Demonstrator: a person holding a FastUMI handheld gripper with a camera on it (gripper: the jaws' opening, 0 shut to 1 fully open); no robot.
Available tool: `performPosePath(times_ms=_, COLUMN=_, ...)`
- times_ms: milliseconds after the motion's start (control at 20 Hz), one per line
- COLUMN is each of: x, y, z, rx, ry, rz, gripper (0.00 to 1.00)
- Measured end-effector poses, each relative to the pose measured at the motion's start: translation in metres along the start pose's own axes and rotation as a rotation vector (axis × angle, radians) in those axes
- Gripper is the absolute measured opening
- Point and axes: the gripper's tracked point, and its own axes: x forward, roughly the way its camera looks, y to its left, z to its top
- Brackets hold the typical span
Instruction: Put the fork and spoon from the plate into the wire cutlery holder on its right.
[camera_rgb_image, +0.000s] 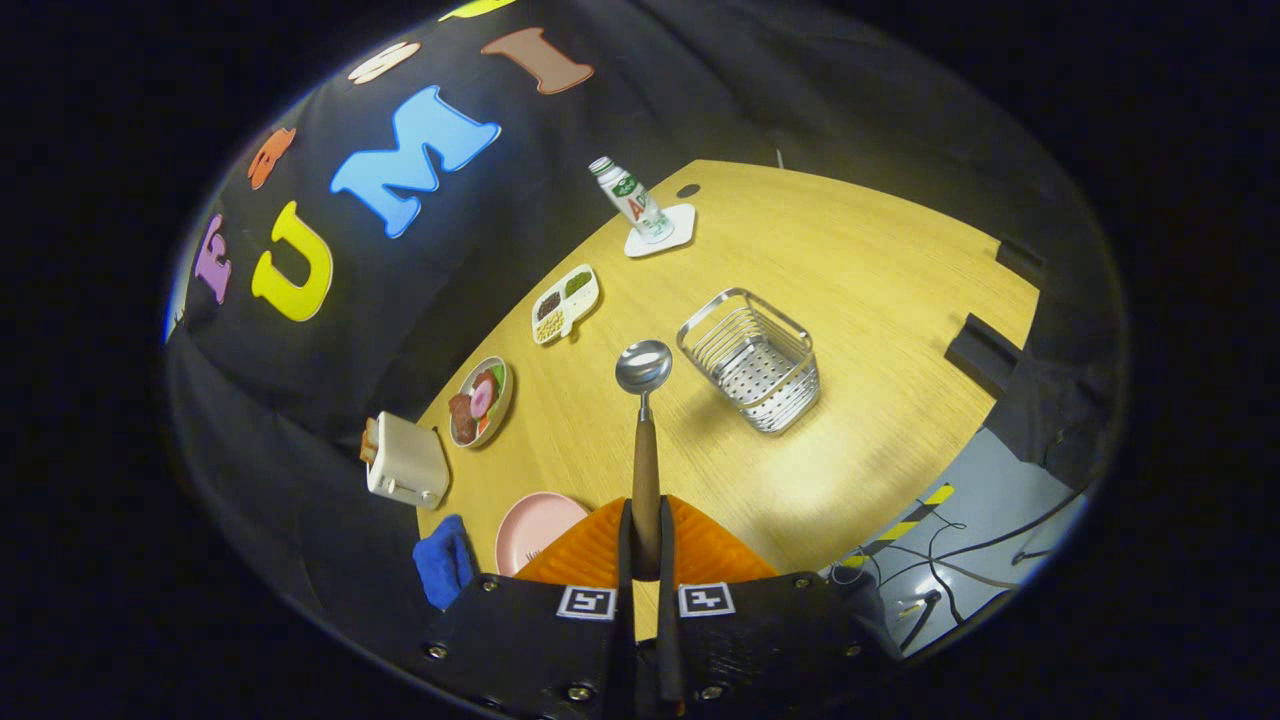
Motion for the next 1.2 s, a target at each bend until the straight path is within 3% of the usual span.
performPosePath(times_ms=600, x=0.000, y=-0.035, z=0.017, rx=0.105, ry=-0.039, rz=-0.102, gripper=0.09)
performPosePath(times_ms=800, x=0.003, y=-0.024, z=0.024, rx=0.119, ry=-0.049, rz=-0.066, gripper=0.26)
performPosePath(times_ms=1200, x=0.012, y=-0.013, z=0.026, rx=0.094, ry=-0.026, rz=-0.047, gripper=0.26)
